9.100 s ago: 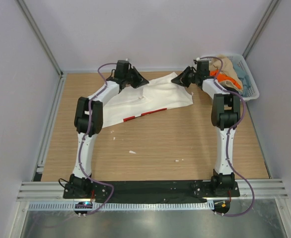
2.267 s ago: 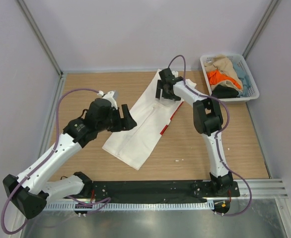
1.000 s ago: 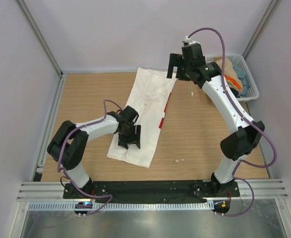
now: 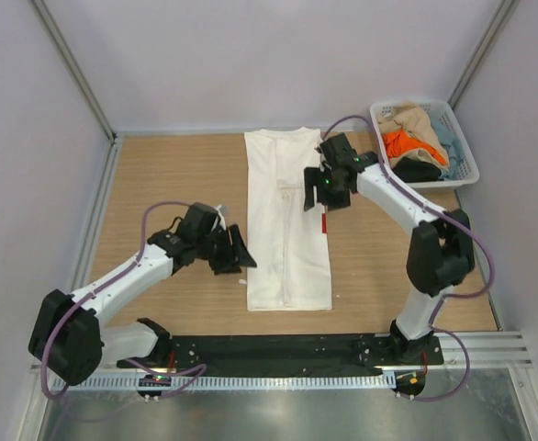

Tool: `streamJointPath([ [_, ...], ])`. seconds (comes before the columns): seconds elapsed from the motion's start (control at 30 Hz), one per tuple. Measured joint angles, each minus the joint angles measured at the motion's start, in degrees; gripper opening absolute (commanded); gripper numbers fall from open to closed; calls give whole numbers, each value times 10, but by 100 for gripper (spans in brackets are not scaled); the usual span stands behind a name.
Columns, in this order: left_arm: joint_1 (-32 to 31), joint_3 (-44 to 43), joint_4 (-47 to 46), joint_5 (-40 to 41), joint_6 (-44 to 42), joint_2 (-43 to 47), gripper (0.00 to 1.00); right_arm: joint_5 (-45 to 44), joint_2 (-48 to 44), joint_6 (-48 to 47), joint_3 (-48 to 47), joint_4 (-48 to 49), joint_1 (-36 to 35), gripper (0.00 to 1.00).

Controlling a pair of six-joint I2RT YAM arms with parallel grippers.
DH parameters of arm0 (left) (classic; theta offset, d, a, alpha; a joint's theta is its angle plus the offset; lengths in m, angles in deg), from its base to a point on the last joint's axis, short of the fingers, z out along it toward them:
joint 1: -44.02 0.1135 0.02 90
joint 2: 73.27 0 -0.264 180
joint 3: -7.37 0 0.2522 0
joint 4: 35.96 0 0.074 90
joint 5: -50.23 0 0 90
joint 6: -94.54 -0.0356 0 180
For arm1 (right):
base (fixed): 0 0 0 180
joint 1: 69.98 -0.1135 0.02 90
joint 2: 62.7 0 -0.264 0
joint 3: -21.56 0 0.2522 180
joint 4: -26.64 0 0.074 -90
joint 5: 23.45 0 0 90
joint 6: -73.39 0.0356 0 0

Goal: Fold and stack the t-shirts
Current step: Fold the tshirt

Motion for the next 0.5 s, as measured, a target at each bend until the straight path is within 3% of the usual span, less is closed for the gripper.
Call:
streamJointPath([
  [0.13, -3, 91, 10, -30, 18, -23, 56, 61, -154, 21, 191, 0, 1, 73],
  [0.27, -3, 115, 14, -38, 30, -25, 59, 113, -280, 61, 359, 15, 0, 72],
  [0.4, -4, 117, 11, -39, 40, -28, 57, 144, -339, 110, 469, 28, 0, 71],
  [0.5, -6, 119, 10, -38, 42, -47, 48, 166, -363, 141, 521, 57, 0, 66],
])
